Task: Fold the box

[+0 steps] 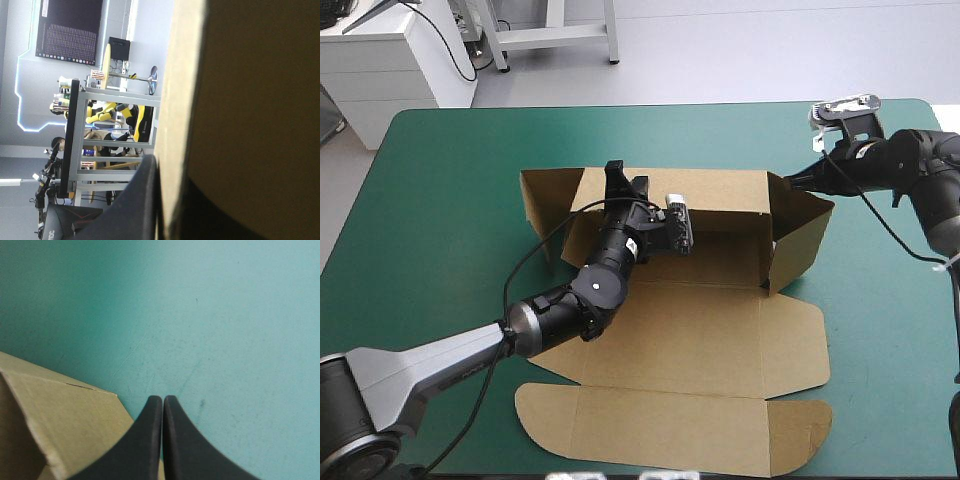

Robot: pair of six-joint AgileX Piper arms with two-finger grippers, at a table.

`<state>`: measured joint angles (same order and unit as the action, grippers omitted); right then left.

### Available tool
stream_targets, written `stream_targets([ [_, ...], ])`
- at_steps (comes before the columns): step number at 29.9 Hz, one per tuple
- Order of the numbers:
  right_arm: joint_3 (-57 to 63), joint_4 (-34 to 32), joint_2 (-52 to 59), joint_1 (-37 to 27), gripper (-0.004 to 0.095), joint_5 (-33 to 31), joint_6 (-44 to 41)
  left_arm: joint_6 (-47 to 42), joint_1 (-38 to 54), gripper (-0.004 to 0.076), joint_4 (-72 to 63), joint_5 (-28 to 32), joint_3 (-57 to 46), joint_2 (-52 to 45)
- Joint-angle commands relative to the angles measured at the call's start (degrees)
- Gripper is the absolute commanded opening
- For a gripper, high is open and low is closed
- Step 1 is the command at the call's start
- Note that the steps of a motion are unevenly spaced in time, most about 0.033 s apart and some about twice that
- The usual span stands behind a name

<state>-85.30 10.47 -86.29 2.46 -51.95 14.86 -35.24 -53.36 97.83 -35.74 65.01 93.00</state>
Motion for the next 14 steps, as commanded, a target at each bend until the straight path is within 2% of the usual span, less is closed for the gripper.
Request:
stream_targets([
  [1, -1.97, 0.46, 2.19, -0.24, -0.0006, 2.29, 0.09, -1.74, -0.17, -0.0008, 3.53, -1.95, 0.94, -1.48],
  [5, -1.77, 0.35, 1.72, -0.24, -0.0006, 2.29, 0.09, -3.32, -0.17, -0.0008, 3.95, -2.21, 0.94, -1.48],
  [14, -1.77, 0.84, -1.71, -0.24, -0.0006, -2.16, 0.09, -4.0, -0.17, -0.0008, 4.53, -4.71, 0.94, -1.48],
])
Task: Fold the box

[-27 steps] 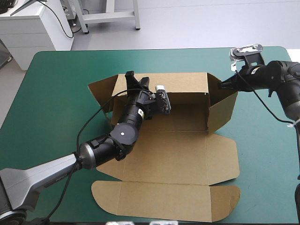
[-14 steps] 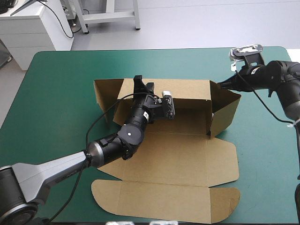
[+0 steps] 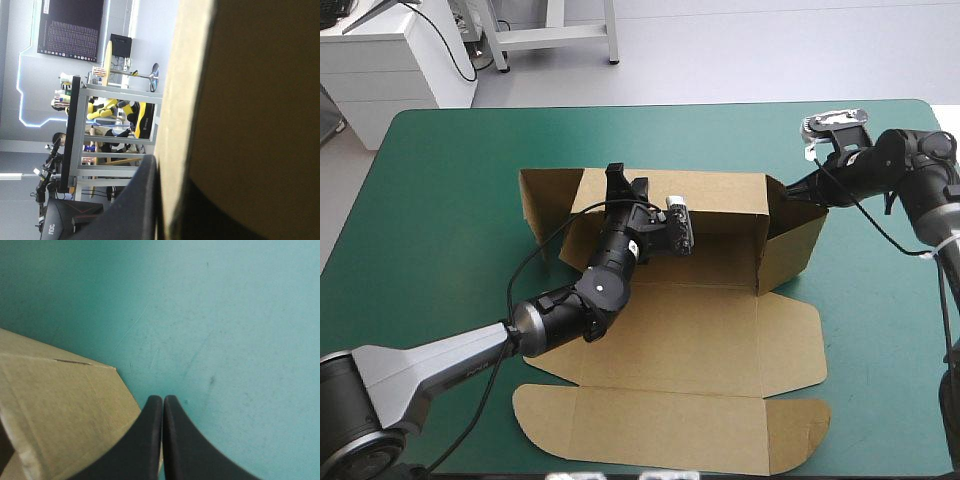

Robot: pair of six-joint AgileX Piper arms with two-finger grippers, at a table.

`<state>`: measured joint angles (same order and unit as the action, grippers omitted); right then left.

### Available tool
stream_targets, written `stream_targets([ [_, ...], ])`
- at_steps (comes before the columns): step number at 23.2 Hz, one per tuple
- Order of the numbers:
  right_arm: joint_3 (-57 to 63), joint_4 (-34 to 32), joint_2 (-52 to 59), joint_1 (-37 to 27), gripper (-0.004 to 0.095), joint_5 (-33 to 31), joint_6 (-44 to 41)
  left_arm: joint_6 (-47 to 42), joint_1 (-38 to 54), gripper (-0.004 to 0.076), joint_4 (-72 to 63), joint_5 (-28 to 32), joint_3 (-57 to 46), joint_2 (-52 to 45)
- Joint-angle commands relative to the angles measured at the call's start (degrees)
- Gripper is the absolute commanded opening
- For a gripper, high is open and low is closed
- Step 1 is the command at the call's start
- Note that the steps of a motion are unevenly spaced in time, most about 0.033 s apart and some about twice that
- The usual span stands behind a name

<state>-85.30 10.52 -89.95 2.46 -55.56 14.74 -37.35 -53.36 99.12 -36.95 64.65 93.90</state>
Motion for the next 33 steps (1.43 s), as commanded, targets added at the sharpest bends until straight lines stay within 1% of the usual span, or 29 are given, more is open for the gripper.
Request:
stream_targets([
  [1, -1.77, 1.23, 1.95, -0.24, -0.0006, 1.19, 0.2, -1.88, -0.17, -0.0008, 3.24, -3.5, 1.3, -2.38],
  [3, -1.77, 2.7, 1.95, -0.24, -0.0006, -0.26, 0.96, -1.88, -0.17, -0.0008, 3.24, -3.5, 1.3, -2.38],
  [5, -1.66, 5.23, 1.95, -0.24, -0.0006, -4.28, 3.76, -1.88, -0.17, -0.0008, 3.24, -3.5, 1.3, -2.38],
  [6, -1.44, 6.08, 1.95, -0.24, -0.0006, -4.77, 4.63, -1.88, -0.17, -0.0008, 3.09, -3.5, 1.3, -2.38],
  [9, 2.89, 11.91, 4.38, -0.24, -0.0006, -3.2, 7.41, -1.88, -0.17, -0.0008, 3.07, -3.4, 1.3, -2.38],
  [10, 3.96, 12.84, 5.09, -0.24, -0.0006, -2.76, 7.99, -1.88, -0.17, -0.0008, 3.07, -3.4, 1.3, -2.38],
  [12, 9.9, 14.61, 8.19, -0.24, -0.0006, 0.83, 9.31, -1.88, -0.17, -0.0008, 3.07, -3.3, 1.3, -2.38],
  [15, 18.38, 18.74, 13.16, -0.24, -0.0006, 8.27, 12.5, -1.88, -0.17, -0.0008, 3.07, -2.88, 1.3, -2.38],
  [17, 23.64, 23.12, 16.1, -0.24, -0.0006, 12.91, 15.74, -1.67, -0.17, -0.0008, 3.27, -2.22, 1.2, -2.27],
  [20, 30.32, 32.44, 19.06, -0.24, -0.0006, 19.28, 24.24, -1.55, -0.17, -0.0008, 3.27, -1.98, 1.09, -1.1],
  [22, 32.5, 33.88, 19.46, -0.24, -0.0006, 20.61, 27.98, -1.42, -0.17, -0.0008, 3.16, -1.8, 1.09, -0.44],
  [24, 35.01, 33.99, 20.1, -0.24, -0.0006, 23.8, 30.1, 0.33, -0.17, -0.0008, 3.05, -1.37, 1.09, 0.05],
  [25, 35.59, 33.99, 20.2, -0.24, -0.0006, 24.37, 30.97, 0.79, -0.17, -0.0008, 3.05, -1.23, 1.09, 0.05],
  [28, 36.36, 33.99, 20.33, -0.24, -0.0005, 24.43, 33.41, 0.77, -0.17, -0.0008, 3.16, -1.23, 1.09, 0.05],
  [33, 36.45, 33.99, 20.33, -0.24, -0.0006, 24.17, 33.75, 0.96, -0.17, -0.0008, 3.08, -0.21, 0.99, 0.2],
])
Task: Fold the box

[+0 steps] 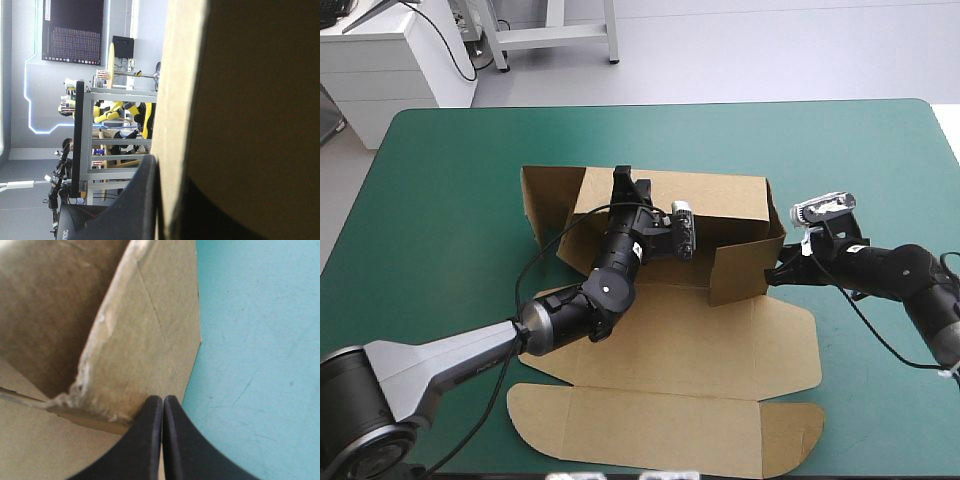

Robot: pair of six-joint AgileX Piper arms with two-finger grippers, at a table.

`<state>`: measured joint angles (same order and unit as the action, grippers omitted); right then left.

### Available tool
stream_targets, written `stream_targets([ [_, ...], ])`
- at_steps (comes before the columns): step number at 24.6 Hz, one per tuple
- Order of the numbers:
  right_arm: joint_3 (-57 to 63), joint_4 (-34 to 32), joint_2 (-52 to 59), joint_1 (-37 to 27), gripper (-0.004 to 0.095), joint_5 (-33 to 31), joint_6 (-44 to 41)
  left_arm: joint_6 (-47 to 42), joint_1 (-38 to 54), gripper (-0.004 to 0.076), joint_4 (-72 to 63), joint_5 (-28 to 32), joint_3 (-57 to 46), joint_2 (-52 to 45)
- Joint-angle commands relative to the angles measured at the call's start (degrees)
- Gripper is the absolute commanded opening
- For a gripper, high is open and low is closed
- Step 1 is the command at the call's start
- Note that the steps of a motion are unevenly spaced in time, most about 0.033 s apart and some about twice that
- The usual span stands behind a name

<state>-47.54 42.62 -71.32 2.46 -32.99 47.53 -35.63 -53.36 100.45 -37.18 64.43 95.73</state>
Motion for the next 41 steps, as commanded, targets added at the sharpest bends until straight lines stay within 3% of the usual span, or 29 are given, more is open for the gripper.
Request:
stream_targets([
  [1, -1.31, 1.9, 1.69, -0.24, -0.0006, 1.26, 0.97, -0.46, -0.17, -0.0008, 1.75, 0.02, 1.21, -1.53],
  [6, -1.31, 1.9, 1.69, -0.24, 0.0057, -3.38, 5.96, -0.6, -0.17, -0.0008, 1.75, -0.06, 1.21, -0.54],
  [9, -1.31, 1.7, 1.69, -0.24, 0.0259, -4.03, 6.36, -0.6, -0.17, -0.0008, 1.75, -0.33, 1.21, -0.54],
  [11, -1.31, 1.93, 1.69, -0.24, 0.0468, -4.35, 10.75, -0.6, -0.17, -0.0008, 1.75, -0.5, 1.21, -0.54],
  [12, -1.31, 2.17, 1.58, -0.24, 0.0516, -4.58, 12.48, -0.6, -0.17, -0.0008, 1.75, -0.5, 1.21, -0.54],
  [14, -1.31, 4.6, 1.47, -0.24, 0.058, -3.72, 16.68, -0.6, -0.17, -0.0008, 1.75, -0.5, 1.21, -0.54],
  [17, -1.31, 18.09, -1.38, -0.24, 0.0584, -3.56, 25.02, -0.6, -0.17, -0.0008, 1.75, -0.5, 1.21, -0.54],
  [19, -1.31, 23.43, -3.9, -0.24, 0.0576, -2.92, 29.03, -0.68, -0.28, -0.0008, 1.75, -0.95, 1.21, -0.54],
  [21, -1.31, 26.32, -5.83, -0.24, 0.0487, -1.83, 33.44, -0.68, -0.28, -0.0008, 1.75, -1.38, 1.21, -0.54],
  [24, -1.31, 30.87, -7.04, -0.24, 0.0251, -0.79, 41.48, -0.68, -0.28, -0.0008, 1.75, -1.51, 1.21, -0.54],
  [27, -1.31, 33.4, -7.14, -0.24, 0.0126, -1.33, 46.31, -0.68, -0.28, -0.0008, 1.75, -1.51, 1.21, -0.54],
  [32, -1.31, 36.72, -7.14, -0.24, -0.0012, -1.56, 46.91, -0.86, -0.28, -0.0008, 1.75, -1.51, 1.21, -0.54],
  [41, -1.31, 37.64, -7.14, -0.24, -0.0021, -1.62, 46.91, -1.11, -0.28, -0.0008, 1.23, -1.51, 1.21, -0.54],
])
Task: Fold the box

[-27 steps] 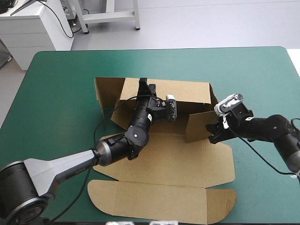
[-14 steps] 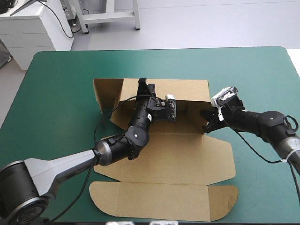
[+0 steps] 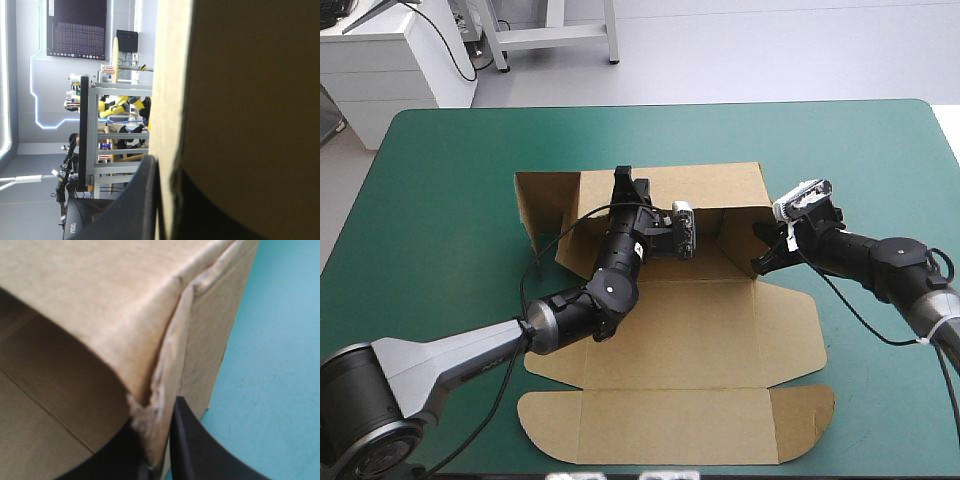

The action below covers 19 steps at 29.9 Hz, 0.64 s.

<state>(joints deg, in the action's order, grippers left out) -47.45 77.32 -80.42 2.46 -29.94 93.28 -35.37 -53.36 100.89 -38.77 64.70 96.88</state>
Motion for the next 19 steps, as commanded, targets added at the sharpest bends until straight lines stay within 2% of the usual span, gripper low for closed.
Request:
stream_targets([
  [1, -1.4, 2.94, 1.96, -0.24, -0.0021, -4.67, 1.16, -1.37, -0.28, -0.0008, 0.8, 0.08, 0.93, -1.7],
  [13, -1.4, 2.94, 1.96, -0.24, -0.0021, -4.43, 1.27, -1.37, -0.28, -0.0008, 0.8, 0.08, 0.93, -1.7],
  [19, -1.4, -3.27, 1.96, -0.24, -0.0018, -3.7, 1.02, -1.37, -0.28, -0.0008, 0.8, 0.08, 0.93, -1.7],
])
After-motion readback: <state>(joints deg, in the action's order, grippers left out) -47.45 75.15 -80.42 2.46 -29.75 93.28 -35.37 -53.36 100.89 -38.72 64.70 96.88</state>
